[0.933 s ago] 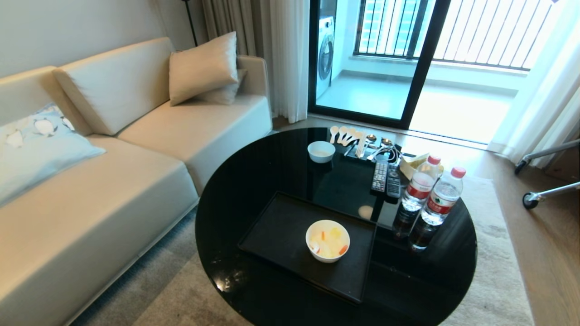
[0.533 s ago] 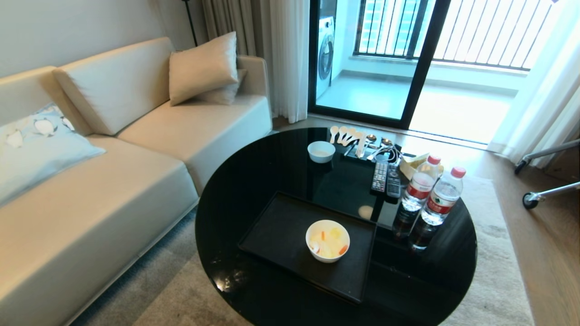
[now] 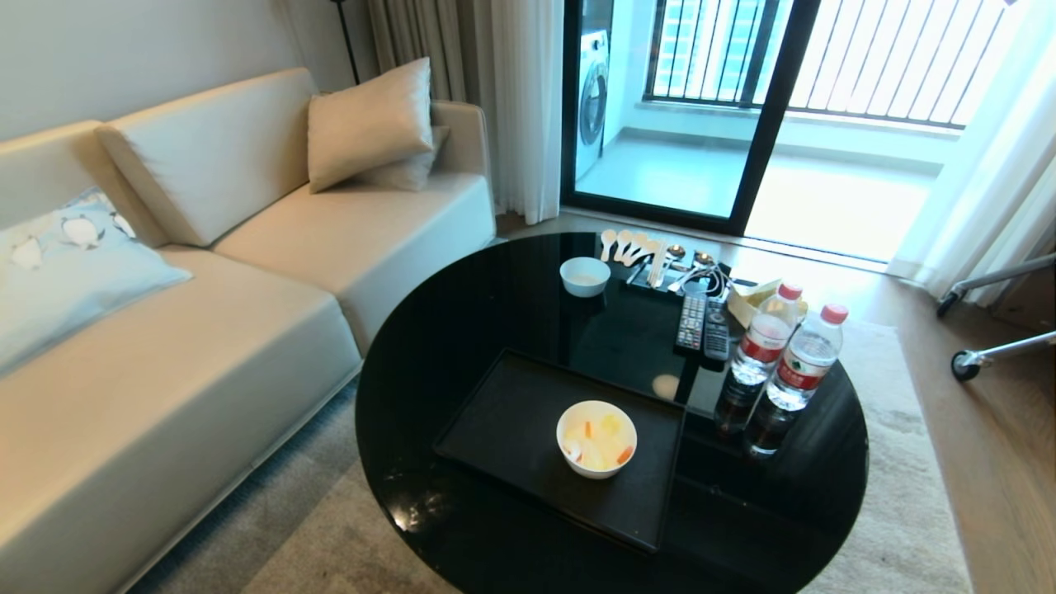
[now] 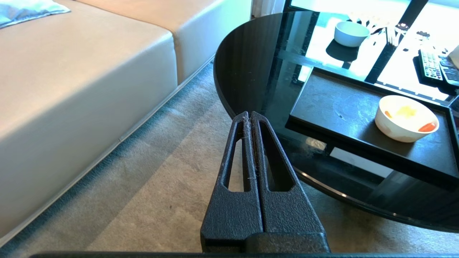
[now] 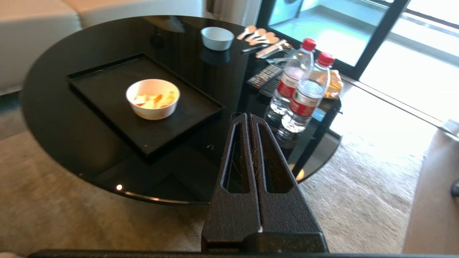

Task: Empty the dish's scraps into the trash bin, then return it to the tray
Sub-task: Pick up the bowl with leftover food

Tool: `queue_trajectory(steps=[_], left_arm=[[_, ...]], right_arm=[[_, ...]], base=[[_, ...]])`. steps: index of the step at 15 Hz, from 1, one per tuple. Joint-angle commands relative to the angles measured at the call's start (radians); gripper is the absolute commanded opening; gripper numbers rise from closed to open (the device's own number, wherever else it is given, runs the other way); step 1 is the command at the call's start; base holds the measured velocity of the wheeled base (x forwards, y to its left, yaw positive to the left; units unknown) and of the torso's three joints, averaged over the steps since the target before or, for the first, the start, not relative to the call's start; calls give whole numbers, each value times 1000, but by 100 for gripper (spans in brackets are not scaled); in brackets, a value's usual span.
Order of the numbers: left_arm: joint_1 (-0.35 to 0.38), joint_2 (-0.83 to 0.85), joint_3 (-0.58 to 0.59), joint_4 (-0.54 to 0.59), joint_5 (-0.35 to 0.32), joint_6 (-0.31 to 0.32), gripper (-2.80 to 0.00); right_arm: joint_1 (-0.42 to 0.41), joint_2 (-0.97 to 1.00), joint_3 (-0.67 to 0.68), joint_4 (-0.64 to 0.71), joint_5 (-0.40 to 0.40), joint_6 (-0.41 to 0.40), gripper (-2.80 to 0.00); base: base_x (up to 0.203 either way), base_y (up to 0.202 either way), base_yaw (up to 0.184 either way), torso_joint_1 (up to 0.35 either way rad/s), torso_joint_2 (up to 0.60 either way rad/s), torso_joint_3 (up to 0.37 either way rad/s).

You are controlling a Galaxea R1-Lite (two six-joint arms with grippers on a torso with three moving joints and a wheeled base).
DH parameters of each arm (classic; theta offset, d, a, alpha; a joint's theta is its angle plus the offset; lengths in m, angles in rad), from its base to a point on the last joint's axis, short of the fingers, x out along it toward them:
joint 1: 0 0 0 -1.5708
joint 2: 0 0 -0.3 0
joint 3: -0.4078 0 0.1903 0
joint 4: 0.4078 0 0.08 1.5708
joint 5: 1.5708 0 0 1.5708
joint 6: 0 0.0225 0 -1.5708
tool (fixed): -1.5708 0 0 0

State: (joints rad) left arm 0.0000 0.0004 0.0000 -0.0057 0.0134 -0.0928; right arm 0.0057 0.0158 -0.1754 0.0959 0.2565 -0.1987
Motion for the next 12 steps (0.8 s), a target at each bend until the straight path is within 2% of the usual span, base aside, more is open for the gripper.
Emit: queue_trajectory(steps=[1,5,9,12], left_arm=[[0,0,0,0,0,-1,-280],[0,0,0,0,0,-1,-280],[0,0,0,0,0,-1,-280],[0,0,0,0,0,-1,-280]], right_arm=[[0,97,-92,54,69,-28,-280],[0,408,-239,61,197,-119,-280],[19,788,-444,60,261,-297,-280],[139,1034,-589,48,241,-389,-280]], base=[[0,0,0,0,0,0],[0,0,0,0,0,0],[0,0,0,0,0,0],[0,0,0,0,0,0]])
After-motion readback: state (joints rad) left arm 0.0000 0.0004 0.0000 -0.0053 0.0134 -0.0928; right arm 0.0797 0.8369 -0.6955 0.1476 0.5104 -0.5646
